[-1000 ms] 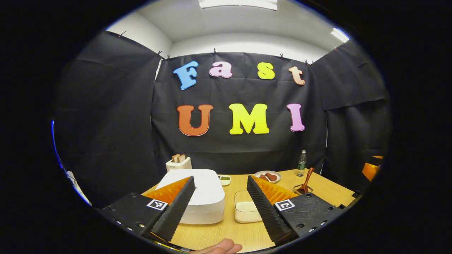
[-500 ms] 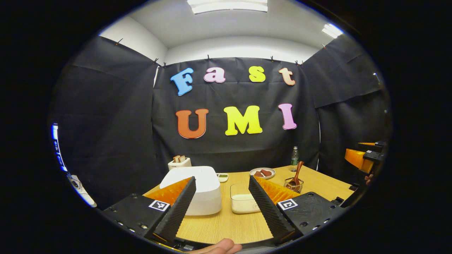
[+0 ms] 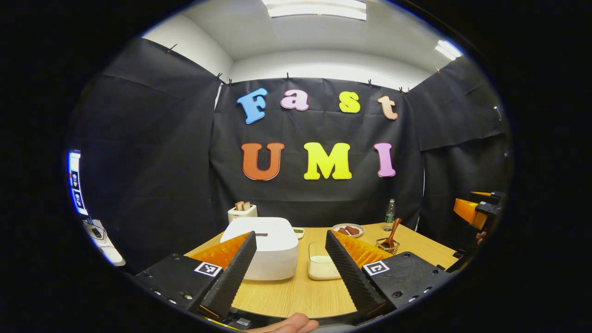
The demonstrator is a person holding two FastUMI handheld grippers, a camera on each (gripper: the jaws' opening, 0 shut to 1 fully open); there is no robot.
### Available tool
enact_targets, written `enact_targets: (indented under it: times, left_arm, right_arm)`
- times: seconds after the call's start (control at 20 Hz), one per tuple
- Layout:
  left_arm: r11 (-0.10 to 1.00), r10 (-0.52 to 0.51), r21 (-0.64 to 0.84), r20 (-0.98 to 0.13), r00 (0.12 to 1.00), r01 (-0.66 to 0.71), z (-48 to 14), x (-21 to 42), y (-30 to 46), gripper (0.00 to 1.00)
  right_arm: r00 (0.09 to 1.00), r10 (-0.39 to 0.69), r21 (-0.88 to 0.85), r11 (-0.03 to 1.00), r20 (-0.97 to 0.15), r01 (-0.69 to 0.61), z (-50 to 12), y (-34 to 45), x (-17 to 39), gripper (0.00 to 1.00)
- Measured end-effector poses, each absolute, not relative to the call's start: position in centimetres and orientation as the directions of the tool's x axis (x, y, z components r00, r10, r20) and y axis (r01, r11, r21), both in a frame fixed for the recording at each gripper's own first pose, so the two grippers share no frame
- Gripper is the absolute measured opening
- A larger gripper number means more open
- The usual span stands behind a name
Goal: Close the left gripper, press the button to open the rice cooker; take a wooden spoon from the chopstick holder with the right hand, scoop a spoonful of rice and pour it into the rice cooker, then put the wooden spoon back into the chopstick holder.
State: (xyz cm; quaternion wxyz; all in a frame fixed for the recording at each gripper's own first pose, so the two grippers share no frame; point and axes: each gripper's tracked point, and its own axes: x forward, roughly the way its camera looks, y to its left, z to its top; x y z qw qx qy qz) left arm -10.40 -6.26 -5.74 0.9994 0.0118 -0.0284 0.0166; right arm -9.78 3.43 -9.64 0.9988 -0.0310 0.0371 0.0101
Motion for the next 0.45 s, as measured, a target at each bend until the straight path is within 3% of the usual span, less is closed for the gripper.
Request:
enact_targets:
  times: [0.45]
  left_arm:
    - [0.998, 0.006, 0.068, 0.094, 0.996, -0.012, -3.9, -11.3, -7.6, 0.95]
  right_arm:
    - [0.997, 0.001, -0.052, 0.999, -0.075, -0.005, -7.8, 3.2, -9.6, 0.90]
